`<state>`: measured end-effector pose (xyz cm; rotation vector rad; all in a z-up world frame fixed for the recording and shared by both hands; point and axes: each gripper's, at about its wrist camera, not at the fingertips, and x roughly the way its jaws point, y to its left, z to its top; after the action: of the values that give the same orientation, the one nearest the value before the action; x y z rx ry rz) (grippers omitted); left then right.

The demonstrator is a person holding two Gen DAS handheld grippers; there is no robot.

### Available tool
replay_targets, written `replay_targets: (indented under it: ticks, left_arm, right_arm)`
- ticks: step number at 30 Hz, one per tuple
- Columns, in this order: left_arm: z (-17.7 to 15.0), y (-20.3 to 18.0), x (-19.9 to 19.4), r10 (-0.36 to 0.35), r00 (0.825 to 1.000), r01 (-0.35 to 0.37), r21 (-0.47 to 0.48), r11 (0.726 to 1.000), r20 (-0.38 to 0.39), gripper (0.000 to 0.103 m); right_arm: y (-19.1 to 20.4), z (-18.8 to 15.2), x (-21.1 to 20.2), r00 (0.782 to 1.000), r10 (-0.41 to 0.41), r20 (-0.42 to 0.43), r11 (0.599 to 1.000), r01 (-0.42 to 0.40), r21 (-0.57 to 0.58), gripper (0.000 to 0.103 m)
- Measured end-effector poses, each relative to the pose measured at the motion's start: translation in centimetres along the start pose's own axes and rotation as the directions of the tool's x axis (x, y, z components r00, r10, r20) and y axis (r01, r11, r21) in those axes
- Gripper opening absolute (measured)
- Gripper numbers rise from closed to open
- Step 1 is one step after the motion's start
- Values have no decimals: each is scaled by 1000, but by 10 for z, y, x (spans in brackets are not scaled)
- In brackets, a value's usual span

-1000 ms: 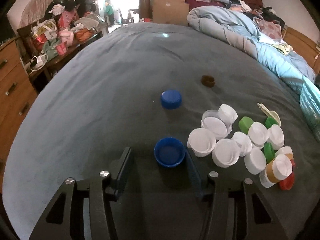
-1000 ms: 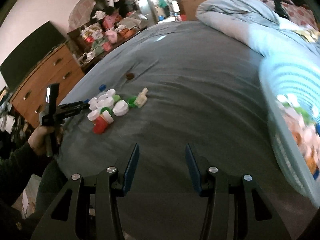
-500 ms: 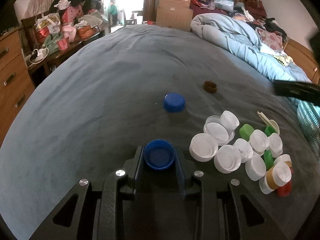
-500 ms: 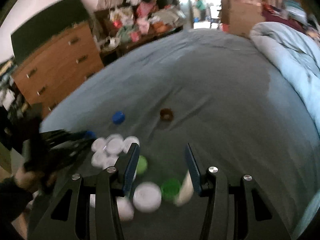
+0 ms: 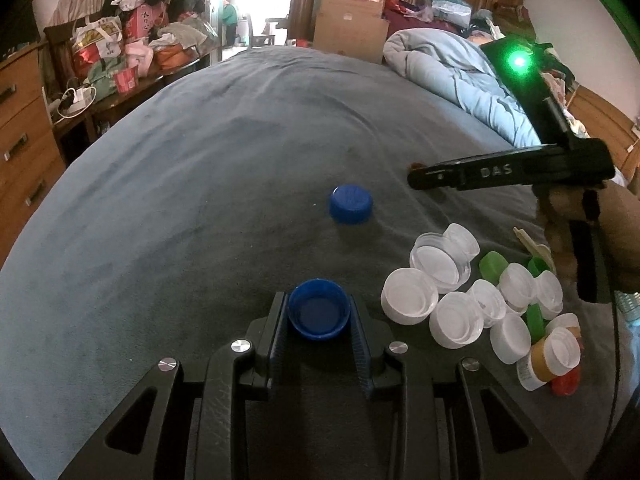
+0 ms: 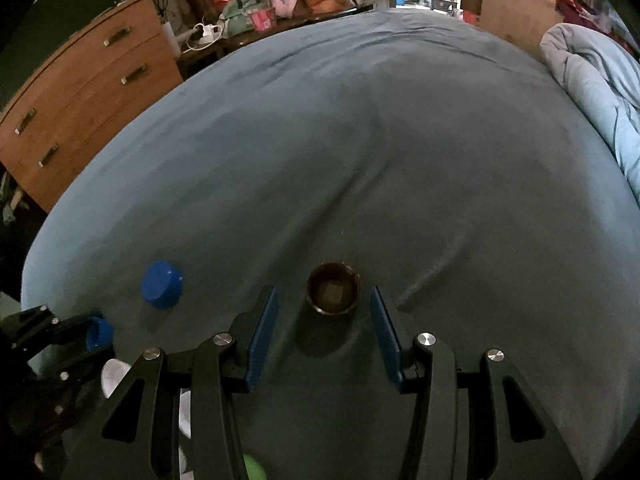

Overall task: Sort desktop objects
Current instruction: 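Grasp a blue cap with the left tool while the right tool grasps a brown cap, then carry the blue and brown caps over the basket and open both tools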

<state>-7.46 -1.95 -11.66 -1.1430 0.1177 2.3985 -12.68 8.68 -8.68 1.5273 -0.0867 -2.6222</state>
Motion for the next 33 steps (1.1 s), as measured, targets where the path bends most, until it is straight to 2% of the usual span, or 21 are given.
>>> replay_targets:
  ticks: [2, 3, 5, 10, 14, 19, 23, 26, 33]
  left_arm:
    - [0, -1, 0, 4, 1000, -4, 3, 1000, -1, 32]
    - [0, -1, 0, 6, 1000, -6, 5, 1000, -1, 32]
    - [0, -1, -1, 11, 1000, -11, 8, 1000, 0, 32]
    - [0, -4, -5, 51, 999, -51, 15, 999, 12, 31]
    - [-1, -7, -15, 88, 996, -88, 3, 996, 18, 31]
    - [-7, -22, -35, 116, 993, -116, -12, 993, 18, 31]
    - [-4, -50, -58, 131, 990, -132, 8, 991, 47, 31]
    - [6, -79, -75, 117, 990, -120, 34, 992, 76, 31]
    - [36, -190, -108, -25, 990, 2, 161, 987, 141, 31]
  right_arm:
    - [-1, 0, 1, 1000, -13, 2, 1000, 13, -4, 28]
    - [-3, 0, -1, 1000, -15, 9, 1000, 15, 1, 26]
    - [-6, -2, -8, 1000, -19, 25, 1000, 19, 12, 26]
    - [1, -22, -64, 993, 2, 122, 999, -6, 31, 26]
    - [7, -57, -116, 984, -21, 176, 1000, 16, 26, 26]
    - [2, -104, -180, 969, -62, 237, 995, 41, 90, 26]
    - [-6, -131, -220, 958, -103, 267, 990, 73, 122, 26]
    - [-13, -149, -242, 949, -141, 282, 985, 105, 139, 26]
    - [-48, -185, -301, 911, -238, 337, 957, 161, 240, 26]
